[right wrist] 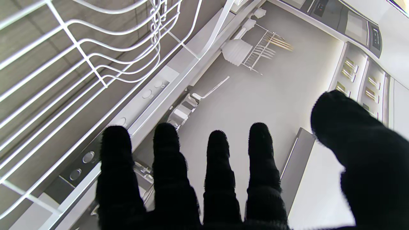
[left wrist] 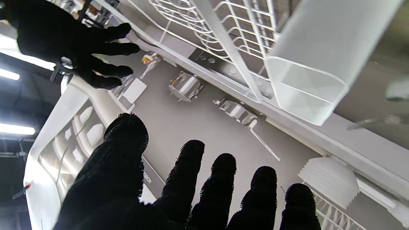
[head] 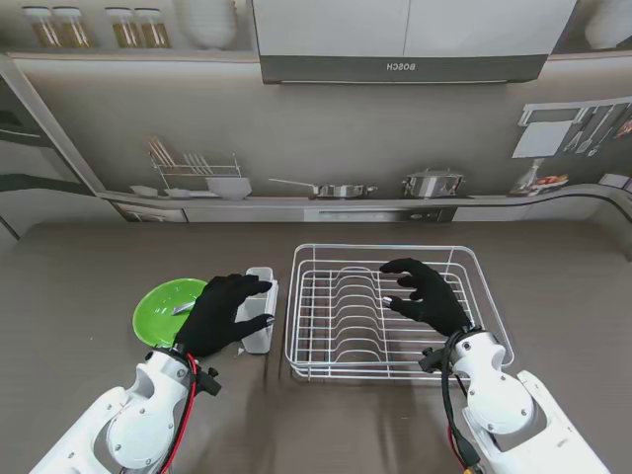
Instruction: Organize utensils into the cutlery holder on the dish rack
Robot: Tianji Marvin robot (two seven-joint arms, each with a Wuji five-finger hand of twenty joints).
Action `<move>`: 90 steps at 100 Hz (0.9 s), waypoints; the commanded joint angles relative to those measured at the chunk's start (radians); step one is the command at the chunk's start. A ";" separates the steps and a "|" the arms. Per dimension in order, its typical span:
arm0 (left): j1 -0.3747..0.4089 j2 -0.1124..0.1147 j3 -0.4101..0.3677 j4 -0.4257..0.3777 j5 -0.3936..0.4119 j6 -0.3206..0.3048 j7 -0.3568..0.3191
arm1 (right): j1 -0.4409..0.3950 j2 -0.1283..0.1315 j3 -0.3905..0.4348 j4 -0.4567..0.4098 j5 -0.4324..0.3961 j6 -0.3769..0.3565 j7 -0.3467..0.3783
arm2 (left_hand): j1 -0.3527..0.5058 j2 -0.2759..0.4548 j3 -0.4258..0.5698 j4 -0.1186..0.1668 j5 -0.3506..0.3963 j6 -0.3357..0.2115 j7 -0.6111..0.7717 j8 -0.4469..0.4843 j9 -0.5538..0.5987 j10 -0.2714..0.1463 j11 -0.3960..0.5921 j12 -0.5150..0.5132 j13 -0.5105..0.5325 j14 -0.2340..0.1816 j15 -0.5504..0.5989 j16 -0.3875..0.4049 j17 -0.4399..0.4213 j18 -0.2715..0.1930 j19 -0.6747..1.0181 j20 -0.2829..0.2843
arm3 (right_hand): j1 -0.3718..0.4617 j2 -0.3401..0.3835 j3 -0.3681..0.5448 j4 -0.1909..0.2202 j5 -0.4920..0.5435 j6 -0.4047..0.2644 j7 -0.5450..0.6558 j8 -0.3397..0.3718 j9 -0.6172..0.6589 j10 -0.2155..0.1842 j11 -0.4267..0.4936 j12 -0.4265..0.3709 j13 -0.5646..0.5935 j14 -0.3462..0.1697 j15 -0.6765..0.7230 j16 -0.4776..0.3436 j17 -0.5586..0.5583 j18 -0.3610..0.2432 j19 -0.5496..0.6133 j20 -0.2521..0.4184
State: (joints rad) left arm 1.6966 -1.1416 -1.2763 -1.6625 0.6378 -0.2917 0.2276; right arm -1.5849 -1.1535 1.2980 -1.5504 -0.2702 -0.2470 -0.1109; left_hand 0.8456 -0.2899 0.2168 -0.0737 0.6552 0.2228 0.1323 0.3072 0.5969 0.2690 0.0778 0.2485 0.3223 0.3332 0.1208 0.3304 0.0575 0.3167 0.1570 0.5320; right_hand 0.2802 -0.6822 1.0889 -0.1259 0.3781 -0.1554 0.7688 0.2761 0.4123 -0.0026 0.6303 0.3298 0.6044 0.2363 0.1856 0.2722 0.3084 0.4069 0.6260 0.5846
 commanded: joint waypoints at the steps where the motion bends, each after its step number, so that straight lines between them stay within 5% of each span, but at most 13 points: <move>1: -0.007 0.010 -0.014 -0.013 -0.012 0.010 -0.023 | -0.003 -0.003 -0.003 -0.005 0.000 -0.003 0.015 | 0.015 0.032 -0.011 0.047 0.011 -0.003 0.003 0.001 0.016 0.007 0.007 0.013 0.021 0.003 0.015 0.020 0.006 -0.020 0.014 0.003 | -0.008 -0.022 0.016 0.008 0.000 -0.022 0.002 0.010 0.008 -0.026 -0.006 0.000 0.019 -0.031 0.008 0.011 -0.004 -0.021 0.002 0.016; 52: -0.156 0.054 -0.039 0.050 0.146 0.017 -0.162 | 0.004 -0.005 -0.009 0.009 0.015 -0.015 0.014 | 0.001 0.003 0.068 0.043 0.059 -0.001 0.027 0.019 0.034 0.016 0.012 0.046 0.027 -0.009 0.037 0.052 0.016 -0.040 0.020 0.014 | -0.009 -0.016 0.014 0.010 0.001 -0.020 0.001 0.009 0.009 -0.020 -0.007 0.000 0.020 -0.033 0.009 0.011 -0.005 -0.023 0.004 0.015; 56: -0.172 0.058 -0.035 0.063 0.158 0.016 -0.171 | 0.004 -0.005 -0.008 0.010 0.017 -0.016 0.015 | -0.038 -0.017 0.153 0.031 0.061 -0.003 0.030 0.028 0.034 0.017 0.012 0.054 0.026 -0.011 0.040 0.058 0.017 -0.042 0.018 0.016 | -0.009 -0.015 0.013 0.010 0.002 -0.021 0.001 0.009 0.010 -0.020 -0.007 0.000 0.020 -0.032 0.009 0.011 -0.005 -0.023 0.004 0.015; 90: -0.299 0.079 0.023 0.188 0.223 -0.010 -0.227 | 0.011 -0.006 -0.007 0.019 0.024 -0.014 0.014 | -0.050 -0.079 0.266 0.016 0.084 -0.005 0.042 0.037 0.013 0.016 0.010 0.054 0.011 -0.026 0.043 0.058 0.008 -0.068 0.011 0.010 | -0.010 -0.011 0.013 0.011 0.003 -0.021 0.000 0.009 0.010 -0.020 -0.008 0.000 0.021 -0.033 0.010 0.012 -0.007 -0.023 0.004 0.014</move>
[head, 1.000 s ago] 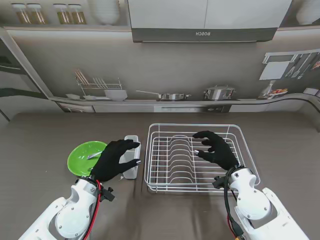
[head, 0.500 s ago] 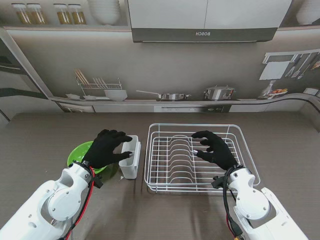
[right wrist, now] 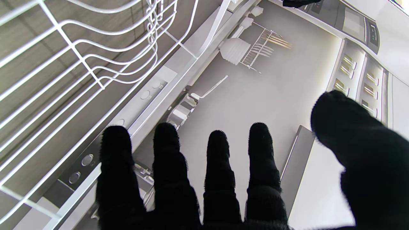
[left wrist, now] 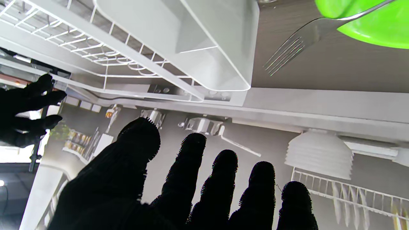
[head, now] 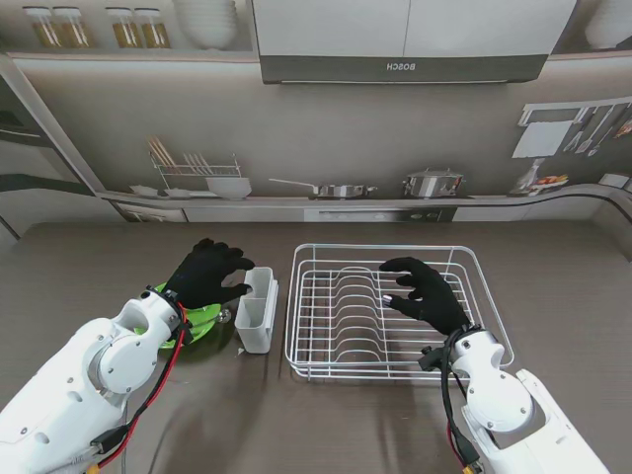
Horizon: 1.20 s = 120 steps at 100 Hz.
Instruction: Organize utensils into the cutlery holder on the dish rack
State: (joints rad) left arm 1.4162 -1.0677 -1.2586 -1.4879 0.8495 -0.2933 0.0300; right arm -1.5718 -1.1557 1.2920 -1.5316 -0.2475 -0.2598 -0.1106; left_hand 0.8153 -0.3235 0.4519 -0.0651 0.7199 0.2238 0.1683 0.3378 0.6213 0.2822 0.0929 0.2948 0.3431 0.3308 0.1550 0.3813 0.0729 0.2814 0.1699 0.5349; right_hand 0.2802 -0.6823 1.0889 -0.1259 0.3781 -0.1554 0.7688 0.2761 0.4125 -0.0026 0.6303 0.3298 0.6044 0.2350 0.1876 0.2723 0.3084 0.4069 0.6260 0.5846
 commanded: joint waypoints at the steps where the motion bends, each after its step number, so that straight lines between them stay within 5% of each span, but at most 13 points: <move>1: -0.022 0.005 0.008 0.017 0.012 -0.010 -0.030 | -0.002 -0.004 -0.001 0.000 0.002 -0.001 0.014 | -0.019 -0.047 0.032 0.007 0.020 -0.007 0.006 0.007 -0.011 0.003 -0.005 0.007 -0.010 -0.025 0.009 0.007 -0.008 -0.033 -0.002 0.007 | -0.010 -0.010 0.013 0.010 0.003 -0.021 0.000 0.009 0.010 -0.020 -0.008 0.000 0.022 -0.030 0.008 0.012 -0.007 -0.023 0.004 0.014; 49: -0.173 0.016 0.140 0.179 0.046 -0.041 -0.039 | -0.002 -0.006 0.003 0.002 0.008 0.001 0.012 | -0.050 -0.123 0.134 -0.010 0.045 -0.018 0.024 0.022 -0.030 0.003 -0.005 0.006 -0.016 -0.036 0.014 0.008 -0.015 -0.045 -0.006 0.000 | -0.011 -0.006 0.010 0.011 0.005 -0.021 -0.001 0.008 0.013 -0.020 -0.009 -0.001 0.021 -0.032 0.007 0.012 -0.011 -0.025 0.008 0.016; 120: -0.285 0.018 0.285 0.309 0.037 -0.043 -0.045 | 0.000 -0.009 0.008 0.005 0.027 0.002 0.010 | -0.072 -0.124 0.150 -0.017 0.092 -0.032 0.056 0.052 -0.033 0.003 -0.005 0.007 -0.015 -0.038 0.025 0.020 -0.016 -0.058 -0.005 -0.001 | -0.015 0.006 0.002 0.013 0.008 -0.017 -0.002 0.008 0.019 -0.018 -0.011 -0.001 0.024 -0.031 0.007 0.012 -0.013 -0.025 0.010 0.016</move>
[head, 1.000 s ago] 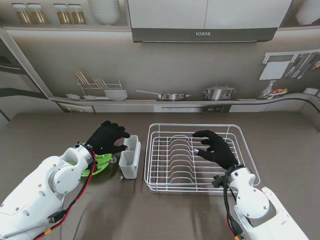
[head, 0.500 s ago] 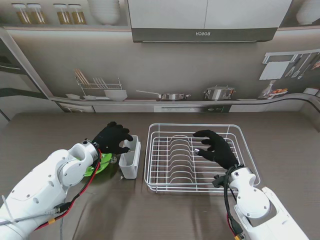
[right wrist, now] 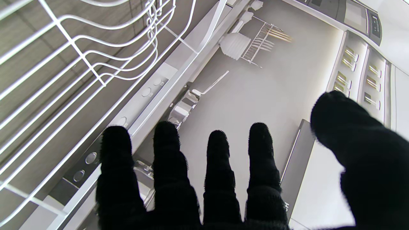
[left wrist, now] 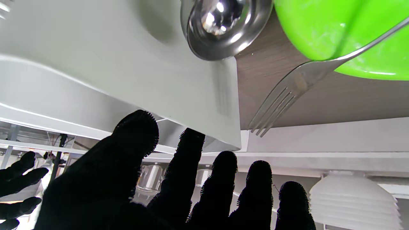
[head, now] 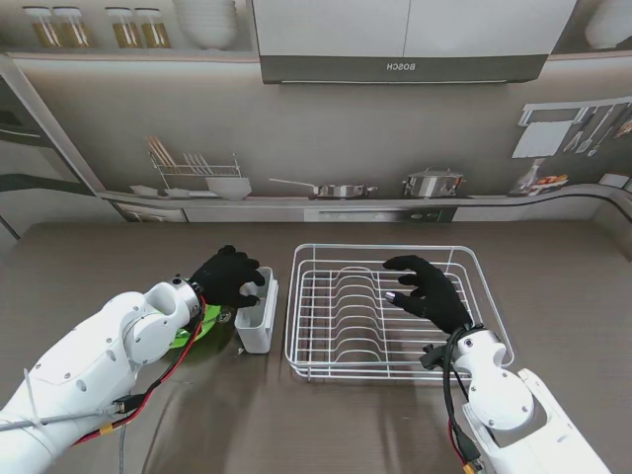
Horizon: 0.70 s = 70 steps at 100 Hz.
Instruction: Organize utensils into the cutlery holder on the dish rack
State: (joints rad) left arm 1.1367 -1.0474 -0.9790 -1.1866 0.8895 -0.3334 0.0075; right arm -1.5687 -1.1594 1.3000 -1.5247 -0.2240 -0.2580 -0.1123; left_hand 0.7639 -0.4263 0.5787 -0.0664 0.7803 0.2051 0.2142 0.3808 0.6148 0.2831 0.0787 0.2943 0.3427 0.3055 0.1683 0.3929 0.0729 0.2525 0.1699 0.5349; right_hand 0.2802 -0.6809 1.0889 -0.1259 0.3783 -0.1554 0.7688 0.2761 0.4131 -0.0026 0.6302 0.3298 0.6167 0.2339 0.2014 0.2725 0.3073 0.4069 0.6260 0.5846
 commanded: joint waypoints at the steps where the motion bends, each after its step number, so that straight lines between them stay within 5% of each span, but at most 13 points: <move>1: -0.006 -0.002 0.006 0.009 -0.004 -0.003 -0.023 | -0.003 -0.005 0.000 -0.002 0.004 0.000 0.012 | -0.021 -0.022 0.023 -0.016 0.032 -0.013 0.010 0.009 -0.027 0.003 0.010 0.008 -0.015 -0.014 0.011 0.008 -0.017 -0.029 -0.006 -0.001 | -0.015 0.005 0.002 0.013 0.008 -0.016 -0.002 0.008 0.018 -0.017 -0.011 -0.001 0.011 -0.030 -0.007 0.012 -0.012 -0.025 0.010 0.016; 38: -0.044 -0.007 0.064 0.060 -0.025 -0.006 -0.010 | -0.005 -0.006 0.003 -0.004 0.013 0.004 0.011 | -0.013 -0.023 0.033 -0.016 0.092 -0.033 0.046 0.031 -0.020 -0.003 0.012 0.008 -0.011 -0.014 0.013 0.009 -0.016 -0.028 -0.006 -0.002 | -0.014 0.010 0.000 0.013 0.009 -0.010 -0.004 0.008 0.020 -0.015 -0.011 -0.001 0.013 -0.030 -0.007 0.012 -0.013 -0.025 0.011 0.015; 44: -0.044 -0.007 0.066 0.061 -0.025 -0.006 -0.011 | -0.005 -0.006 0.003 -0.004 0.014 0.004 0.011 | 0.005 -0.033 0.015 -0.044 0.098 -0.043 0.082 0.078 -0.019 -0.001 0.011 0.007 -0.012 -0.015 0.013 0.009 -0.016 -0.027 -0.006 -0.002 | -0.015 0.011 -0.001 0.013 0.008 -0.010 -0.004 0.007 0.021 -0.014 -0.011 -0.001 0.014 -0.030 -0.007 0.012 -0.012 -0.026 0.012 0.015; 70: -0.038 -0.005 0.065 0.053 -0.016 -0.005 -0.012 | -0.005 -0.007 0.003 -0.005 0.019 0.007 0.010 | 0.090 -0.076 -0.076 -0.067 0.147 -0.094 0.203 0.139 -0.002 -0.003 0.015 0.009 -0.004 -0.013 0.017 0.009 -0.010 -0.019 -0.004 -0.003 | -0.016 0.017 -0.001 0.013 0.006 -0.001 -0.006 0.006 0.022 -0.012 -0.011 -0.001 0.016 -0.028 -0.007 0.013 -0.012 -0.026 0.012 0.014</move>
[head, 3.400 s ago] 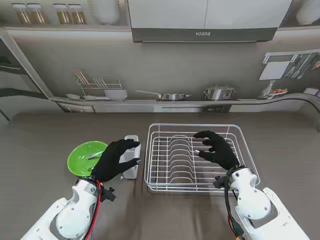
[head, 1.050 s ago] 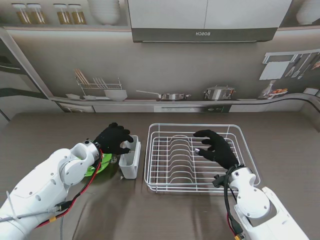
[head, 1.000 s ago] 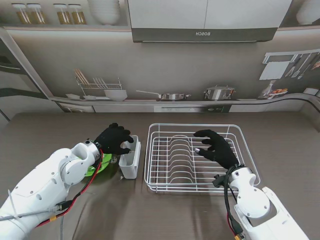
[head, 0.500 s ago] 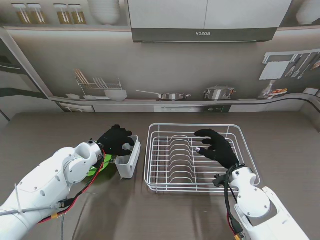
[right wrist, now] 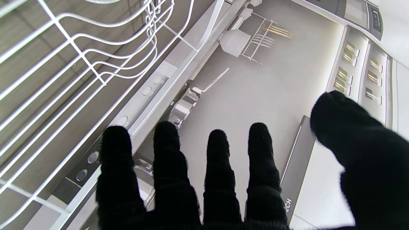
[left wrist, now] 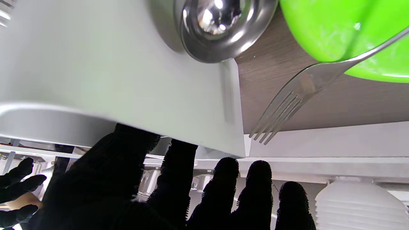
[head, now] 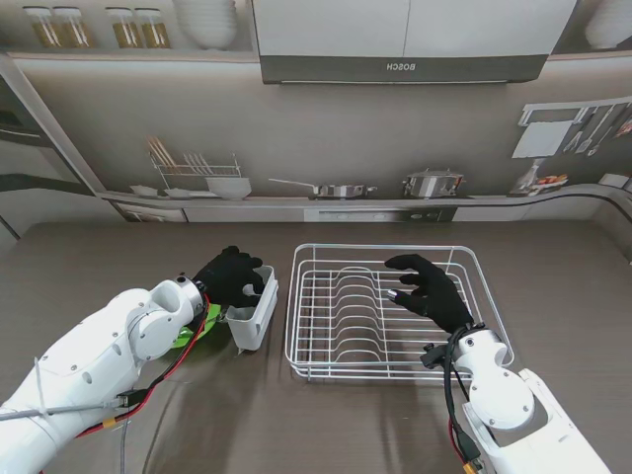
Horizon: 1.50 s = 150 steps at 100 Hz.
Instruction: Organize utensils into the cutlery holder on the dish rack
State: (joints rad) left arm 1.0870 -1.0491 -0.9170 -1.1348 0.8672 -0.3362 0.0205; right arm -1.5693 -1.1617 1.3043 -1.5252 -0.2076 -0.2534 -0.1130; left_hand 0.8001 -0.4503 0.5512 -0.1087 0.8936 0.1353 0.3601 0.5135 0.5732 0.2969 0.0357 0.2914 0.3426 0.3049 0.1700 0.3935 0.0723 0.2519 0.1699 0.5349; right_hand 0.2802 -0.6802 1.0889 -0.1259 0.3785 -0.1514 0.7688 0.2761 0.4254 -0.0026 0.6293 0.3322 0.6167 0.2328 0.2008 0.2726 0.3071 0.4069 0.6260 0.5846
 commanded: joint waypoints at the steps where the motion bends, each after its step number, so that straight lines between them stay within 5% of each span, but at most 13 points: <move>1: 0.012 -0.003 0.003 0.000 0.006 -0.002 -0.025 | -0.004 -0.005 -0.002 -0.004 0.003 0.003 0.011 | 0.059 -0.053 -0.054 -0.023 0.036 -0.026 0.065 0.006 0.041 -0.016 0.059 0.012 -0.003 -0.013 0.016 0.009 -0.009 -0.018 -0.004 -0.003 | -0.015 0.017 -0.001 0.014 0.006 -0.005 -0.007 0.006 0.010 -0.012 -0.010 -0.003 0.015 -0.028 -0.007 0.012 -0.012 -0.026 0.011 0.014; 54: -0.002 -0.007 0.039 0.011 0.002 0.008 -0.017 | -0.005 -0.007 -0.001 -0.006 0.012 0.010 0.008 | 0.145 -0.071 -0.075 -0.019 0.125 -0.114 0.354 -0.043 0.081 -0.021 0.069 0.015 0.012 -0.009 0.028 0.010 0.009 -0.010 0.001 -0.006 | -0.014 0.024 -0.001 0.013 0.001 0.010 -0.008 0.005 0.010 -0.008 -0.008 -0.002 0.016 -0.026 -0.006 0.013 -0.011 -0.026 0.009 0.014; 98: 0.006 -0.004 0.044 0.001 0.004 0.013 -0.029 | -0.005 -0.008 -0.002 -0.007 0.019 0.010 0.009 | 0.128 -0.060 -0.022 -0.006 0.126 -0.067 0.449 -0.014 0.098 -0.013 0.079 0.024 0.019 -0.005 0.034 0.012 0.015 -0.003 0.007 -0.002 | -0.013 0.030 0.000 0.014 0.000 0.017 -0.006 0.005 0.011 -0.006 -0.008 -0.002 0.017 -0.026 -0.005 0.013 -0.009 -0.025 0.007 0.015; 126: 0.022 0.001 0.030 -0.023 0.030 0.020 -0.035 | -0.005 -0.008 -0.003 -0.006 0.021 0.012 0.007 | 0.041 -0.038 0.121 0.024 0.052 -0.032 0.562 0.145 0.105 -0.010 0.093 0.061 0.012 -0.006 0.043 0.017 0.016 -0.013 0.014 0.012 | -0.013 0.034 0.003 0.015 0.000 0.018 -0.005 0.005 0.010 -0.004 -0.007 -0.002 0.018 -0.024 -0.004 0.013 -0.009 -0.025 0.005 0.015; 150: 0.045 0.003 0.004 -0.052 0.061 0.032 -0.021 | -0.005 -0.009 -0.005 -0.006 0.024 0.012 0.005 | 0.018 -0.040 0.171 0.025 0.006 -0.021 0.625 0.185 0.108 -0.011 0.101 0.078 0.014 -0.004 0.049 0.019 0.020 -0.013 0.018 0.018 | -0.012 0.039 0.004 0.015 0.003 0.019 -0.004 0.005 0.011 -0.002 -0.006 -0.002 0.018 -0.022 -0.004 0.013 -0.008 -0.025 0.004 0.016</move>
State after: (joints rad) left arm 1.1147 -1.0490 -0.9109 -1.1843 0.9186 -0.3096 0.0200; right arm -1.5695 -1.1659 1.3024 -1.5261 -0.1858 -0.2430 -0.1182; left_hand 0.8134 -0.5027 0.6579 -0.1188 0.8798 0.1111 0.8411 0.6380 0.5761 0.3138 0.0248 0.3195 0.3435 0.3049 0.2059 0.4046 0.0855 0.2518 0.1708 0.5384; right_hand 0.2802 -0.6558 1.0889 -0.1259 0.3784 -0.1276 0.7688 0.2761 0.4254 0.0000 0.6293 0.3322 0.6166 0.2326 0.2006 0.2728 0.3069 0.4069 0.6260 0.5846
